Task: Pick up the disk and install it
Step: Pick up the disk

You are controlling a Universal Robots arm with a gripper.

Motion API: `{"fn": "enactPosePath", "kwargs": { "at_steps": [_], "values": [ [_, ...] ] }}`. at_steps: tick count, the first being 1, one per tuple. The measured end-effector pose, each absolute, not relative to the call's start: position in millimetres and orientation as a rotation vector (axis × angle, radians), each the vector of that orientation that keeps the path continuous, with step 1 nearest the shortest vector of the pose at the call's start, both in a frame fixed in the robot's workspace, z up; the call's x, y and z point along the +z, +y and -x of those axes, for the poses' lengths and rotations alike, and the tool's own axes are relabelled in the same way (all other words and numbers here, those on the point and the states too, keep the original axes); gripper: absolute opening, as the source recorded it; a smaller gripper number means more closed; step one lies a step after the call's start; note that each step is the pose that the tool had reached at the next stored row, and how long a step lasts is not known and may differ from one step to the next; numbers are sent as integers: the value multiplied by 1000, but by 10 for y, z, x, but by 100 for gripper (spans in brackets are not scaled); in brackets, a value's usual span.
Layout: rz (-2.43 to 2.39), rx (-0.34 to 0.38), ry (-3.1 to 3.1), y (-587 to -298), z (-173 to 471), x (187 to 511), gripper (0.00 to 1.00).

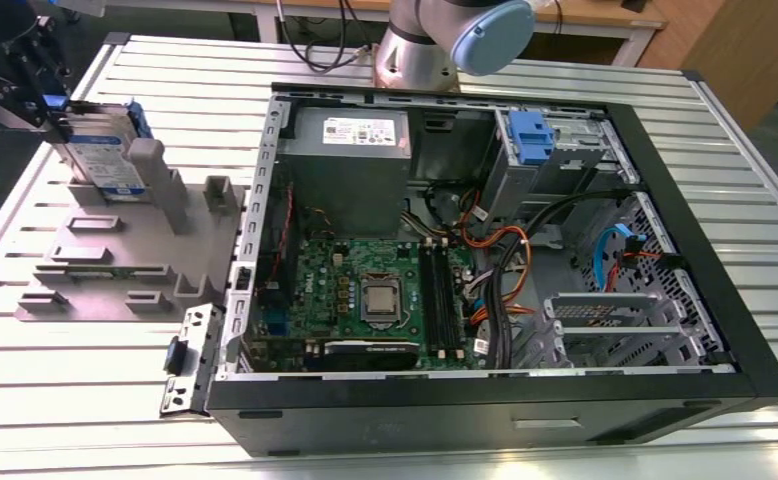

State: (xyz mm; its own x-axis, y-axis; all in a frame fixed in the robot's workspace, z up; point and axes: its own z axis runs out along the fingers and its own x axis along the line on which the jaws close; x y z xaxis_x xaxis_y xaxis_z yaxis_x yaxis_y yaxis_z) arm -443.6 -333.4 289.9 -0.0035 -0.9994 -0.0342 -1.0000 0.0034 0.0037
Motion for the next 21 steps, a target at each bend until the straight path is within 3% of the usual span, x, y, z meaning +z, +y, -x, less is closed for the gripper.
{"fn": "enactPosePath", "kwargs": {
  "at_steps": [14,16,17,21],
  "values": [
    [2204,38,2212,-3333,4436,2903,44],
    [2204,38,2212,-3333,4436,2904,43],
    [2204,38,2212,-3333,4436,2903,36],
    [2204,37,2212,-3333,4436,2903,36]
  ]
}}
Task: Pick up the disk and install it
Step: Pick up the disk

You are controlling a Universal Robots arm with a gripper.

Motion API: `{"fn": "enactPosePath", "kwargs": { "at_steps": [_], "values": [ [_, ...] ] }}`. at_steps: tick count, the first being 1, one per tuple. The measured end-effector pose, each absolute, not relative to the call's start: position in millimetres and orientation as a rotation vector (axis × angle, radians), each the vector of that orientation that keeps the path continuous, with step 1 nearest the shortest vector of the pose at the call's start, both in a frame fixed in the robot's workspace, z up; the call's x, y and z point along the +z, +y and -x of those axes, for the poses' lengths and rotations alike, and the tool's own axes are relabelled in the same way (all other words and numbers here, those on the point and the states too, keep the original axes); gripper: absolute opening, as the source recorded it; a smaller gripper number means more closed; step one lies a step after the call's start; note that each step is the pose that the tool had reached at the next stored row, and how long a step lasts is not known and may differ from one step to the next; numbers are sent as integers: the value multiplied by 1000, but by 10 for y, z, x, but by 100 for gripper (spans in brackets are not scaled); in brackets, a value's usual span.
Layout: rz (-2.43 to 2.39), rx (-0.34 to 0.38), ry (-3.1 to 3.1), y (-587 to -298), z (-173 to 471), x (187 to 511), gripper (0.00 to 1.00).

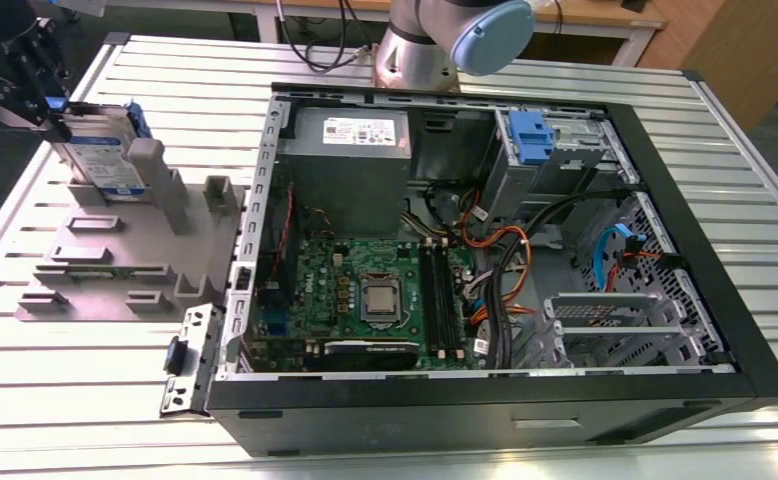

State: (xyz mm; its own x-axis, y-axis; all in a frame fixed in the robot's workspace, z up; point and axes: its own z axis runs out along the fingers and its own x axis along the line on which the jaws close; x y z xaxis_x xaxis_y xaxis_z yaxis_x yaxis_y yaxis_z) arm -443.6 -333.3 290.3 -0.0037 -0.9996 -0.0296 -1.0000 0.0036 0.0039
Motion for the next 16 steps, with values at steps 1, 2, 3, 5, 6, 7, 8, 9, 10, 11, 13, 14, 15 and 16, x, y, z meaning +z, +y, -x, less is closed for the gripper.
{"fn": "enactPosePath", "kwargs": {
  "at_steps": [1,2,3,5,6,7,8,9,10,11,13,14,15,16],
  "values": [
    [2204,37,2212,-3333,4436,2903,36],
    [2205,35,2213,-3333,4436,2903,36],
    [2206,33,2214,-3333,4436,2904,36],
    [2206,33,2214,-3333,4435,2905,36],
    [2206,33,2214,-3333,4436,2907,36],
    [2206,33,2214,-3333,4436,2910,36],
    [2206,33,2214,-3333,4436,2912,36],
    [2206,33,2214,-3333,4436,2914,36],
    [2206,33,2214,-3333,4436,2918,36],
    [2206,33,2214,-3333,4436,2920,36],
    [2206,33,2214,-3333,4436,2924,36],
    [2206,33,2214,-3333,4436,2926,36],
    [2206,33,2214,-3333,4436,2929,36],
    [2206,33,2214,-3333,4436,2933,36]
  ]
}}
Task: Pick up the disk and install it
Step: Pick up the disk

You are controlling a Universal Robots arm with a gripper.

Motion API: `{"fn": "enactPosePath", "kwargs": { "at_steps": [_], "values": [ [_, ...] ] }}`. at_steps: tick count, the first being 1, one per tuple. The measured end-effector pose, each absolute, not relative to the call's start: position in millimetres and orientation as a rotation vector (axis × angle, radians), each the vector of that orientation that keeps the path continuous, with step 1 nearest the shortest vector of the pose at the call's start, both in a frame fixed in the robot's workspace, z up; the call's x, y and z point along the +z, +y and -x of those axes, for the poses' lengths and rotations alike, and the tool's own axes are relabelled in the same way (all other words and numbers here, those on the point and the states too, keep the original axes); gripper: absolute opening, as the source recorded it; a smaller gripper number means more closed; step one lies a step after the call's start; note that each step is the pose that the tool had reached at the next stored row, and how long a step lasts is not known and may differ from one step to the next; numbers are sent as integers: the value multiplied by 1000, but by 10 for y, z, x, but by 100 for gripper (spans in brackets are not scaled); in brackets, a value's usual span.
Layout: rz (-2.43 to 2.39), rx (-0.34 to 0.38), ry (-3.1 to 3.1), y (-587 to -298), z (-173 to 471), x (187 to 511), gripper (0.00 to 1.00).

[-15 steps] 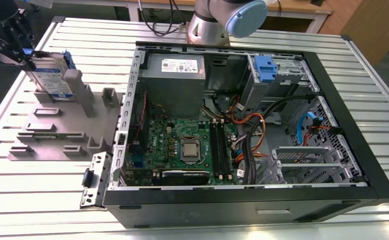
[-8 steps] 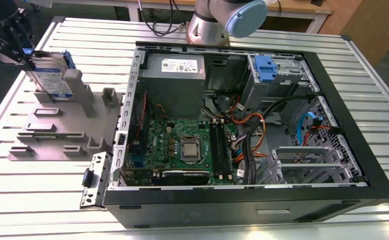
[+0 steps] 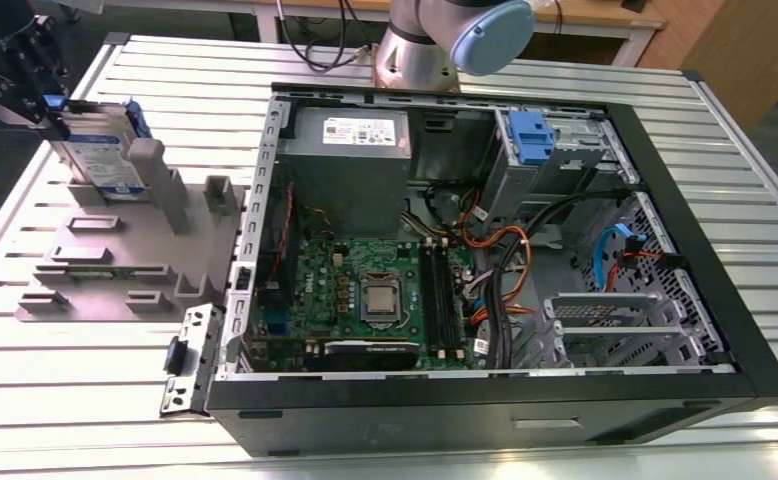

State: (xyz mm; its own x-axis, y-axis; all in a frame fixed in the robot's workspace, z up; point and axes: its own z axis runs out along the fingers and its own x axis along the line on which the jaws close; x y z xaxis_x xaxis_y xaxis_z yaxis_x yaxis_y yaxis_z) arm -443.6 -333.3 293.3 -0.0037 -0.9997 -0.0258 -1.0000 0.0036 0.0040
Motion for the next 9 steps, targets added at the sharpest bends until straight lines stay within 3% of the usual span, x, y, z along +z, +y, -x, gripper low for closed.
{"fn": "enactPosePath", "kwargs": {
  "at_steps": [9],
  "values": [
    [2208,30,2216,-3333,4436,2974,36]
  ]
}}
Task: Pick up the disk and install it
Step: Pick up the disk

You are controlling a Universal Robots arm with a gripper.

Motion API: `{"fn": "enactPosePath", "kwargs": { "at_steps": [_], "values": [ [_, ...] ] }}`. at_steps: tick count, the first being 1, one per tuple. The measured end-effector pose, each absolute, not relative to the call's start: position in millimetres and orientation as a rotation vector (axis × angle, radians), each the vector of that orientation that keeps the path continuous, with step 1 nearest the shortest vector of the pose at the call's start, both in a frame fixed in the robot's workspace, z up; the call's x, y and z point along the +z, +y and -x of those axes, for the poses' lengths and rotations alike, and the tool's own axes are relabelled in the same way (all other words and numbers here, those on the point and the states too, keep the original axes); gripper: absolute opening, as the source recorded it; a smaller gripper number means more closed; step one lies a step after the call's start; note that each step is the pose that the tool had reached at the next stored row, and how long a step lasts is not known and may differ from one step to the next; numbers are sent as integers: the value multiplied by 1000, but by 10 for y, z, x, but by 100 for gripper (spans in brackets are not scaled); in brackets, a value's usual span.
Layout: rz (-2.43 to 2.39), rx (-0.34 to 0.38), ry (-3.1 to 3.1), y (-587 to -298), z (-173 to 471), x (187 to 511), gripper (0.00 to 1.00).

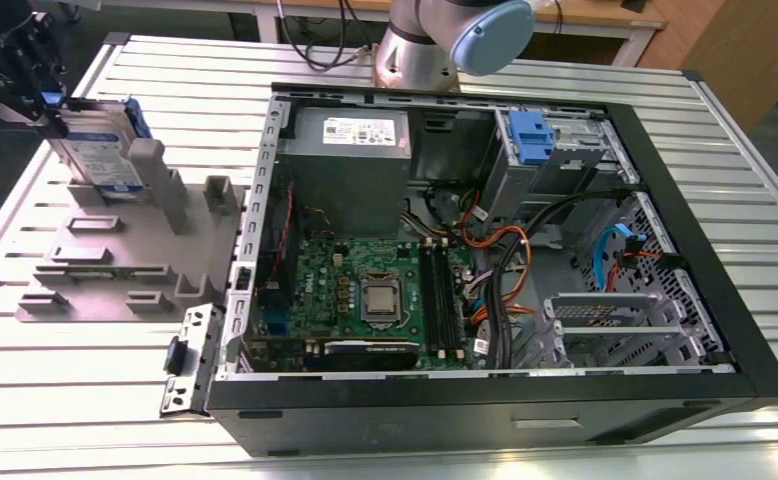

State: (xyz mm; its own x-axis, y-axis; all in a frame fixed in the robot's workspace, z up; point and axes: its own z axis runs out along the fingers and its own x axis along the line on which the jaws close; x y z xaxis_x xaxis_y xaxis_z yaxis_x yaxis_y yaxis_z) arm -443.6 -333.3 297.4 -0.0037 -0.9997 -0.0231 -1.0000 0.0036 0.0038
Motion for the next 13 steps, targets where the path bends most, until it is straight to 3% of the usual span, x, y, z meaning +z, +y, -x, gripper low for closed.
{"fn": "enactPosePath", "kwargs": {
  "at_steps": [13],
  "values": [
    [2209,26,2217,-3333,4436,3046,36]
  ]
}}
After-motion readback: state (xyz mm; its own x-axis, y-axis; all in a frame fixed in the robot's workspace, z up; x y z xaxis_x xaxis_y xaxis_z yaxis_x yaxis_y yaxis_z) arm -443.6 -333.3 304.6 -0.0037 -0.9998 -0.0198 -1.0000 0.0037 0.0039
